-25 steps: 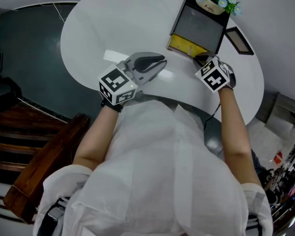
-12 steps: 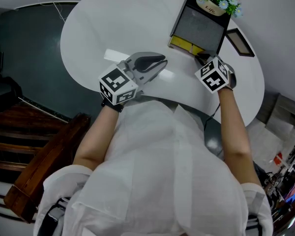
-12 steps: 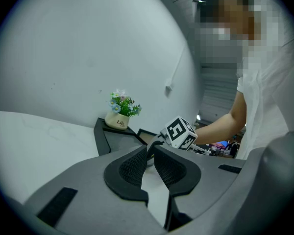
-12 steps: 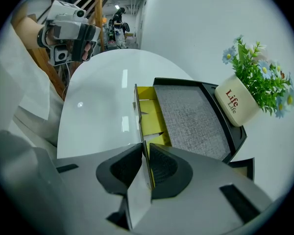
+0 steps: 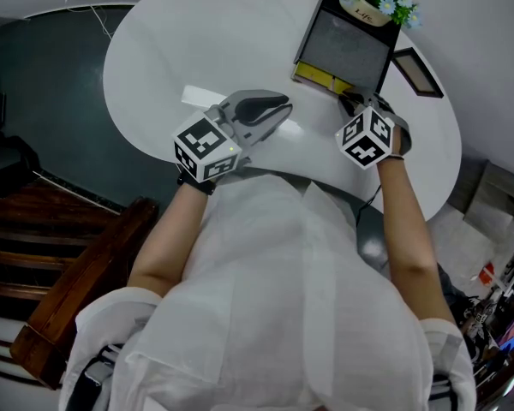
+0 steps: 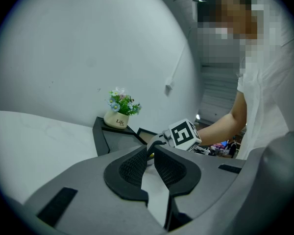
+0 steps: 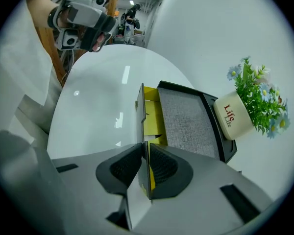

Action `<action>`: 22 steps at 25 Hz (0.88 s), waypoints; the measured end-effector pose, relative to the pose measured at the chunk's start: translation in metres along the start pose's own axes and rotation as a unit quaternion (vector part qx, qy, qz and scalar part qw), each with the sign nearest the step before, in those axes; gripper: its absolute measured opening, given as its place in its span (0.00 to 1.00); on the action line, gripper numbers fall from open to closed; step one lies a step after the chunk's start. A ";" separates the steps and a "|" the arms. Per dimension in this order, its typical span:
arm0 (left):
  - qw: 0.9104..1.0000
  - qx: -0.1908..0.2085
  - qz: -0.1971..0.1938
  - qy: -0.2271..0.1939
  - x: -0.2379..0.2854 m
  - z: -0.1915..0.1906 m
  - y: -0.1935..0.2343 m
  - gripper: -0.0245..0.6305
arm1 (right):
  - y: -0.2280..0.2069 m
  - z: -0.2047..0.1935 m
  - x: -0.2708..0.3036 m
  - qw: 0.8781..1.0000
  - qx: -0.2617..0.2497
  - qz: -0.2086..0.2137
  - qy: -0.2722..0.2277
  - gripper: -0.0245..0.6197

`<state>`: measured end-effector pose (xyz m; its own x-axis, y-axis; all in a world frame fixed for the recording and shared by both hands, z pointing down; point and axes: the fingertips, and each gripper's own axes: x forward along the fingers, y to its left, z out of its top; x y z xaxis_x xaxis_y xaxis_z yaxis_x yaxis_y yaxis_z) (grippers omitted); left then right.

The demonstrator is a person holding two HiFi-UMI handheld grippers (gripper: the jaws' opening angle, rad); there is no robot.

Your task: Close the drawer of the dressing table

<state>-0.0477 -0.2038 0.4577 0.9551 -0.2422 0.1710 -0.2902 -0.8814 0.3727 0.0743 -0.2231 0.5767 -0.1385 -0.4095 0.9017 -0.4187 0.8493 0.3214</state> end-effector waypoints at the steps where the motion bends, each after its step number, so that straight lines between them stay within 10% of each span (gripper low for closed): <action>1: 1.000 0.000 -0.001 0.000 0.001 0.000 0.000 0.12 | 0.000 0.000 0.000 1.000 -0.009 -0.005 0.000 0.09; 11: 1.000 0.003 -0.008 0.001 0.003 0.000 -0.003 0.12 | -0.014 0.000 -0.001 0.998 -0.038 -0.050 0.004 0.30; 22: 1.000 0.004 -0.004 0.000 -0.001 0.000 -0.003 0.12 | -0.021 -0.002 0.002 0.999 0.004 0.032 0.001 0.35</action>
<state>-0.0476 -0.2006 0.4564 0.9575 -0.2351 0.1672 -0.2817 -0.8870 0.3660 0.0849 -0.2413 0.5724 -0.1633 -0.3531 0.9212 -0.4168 0.8710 0.2600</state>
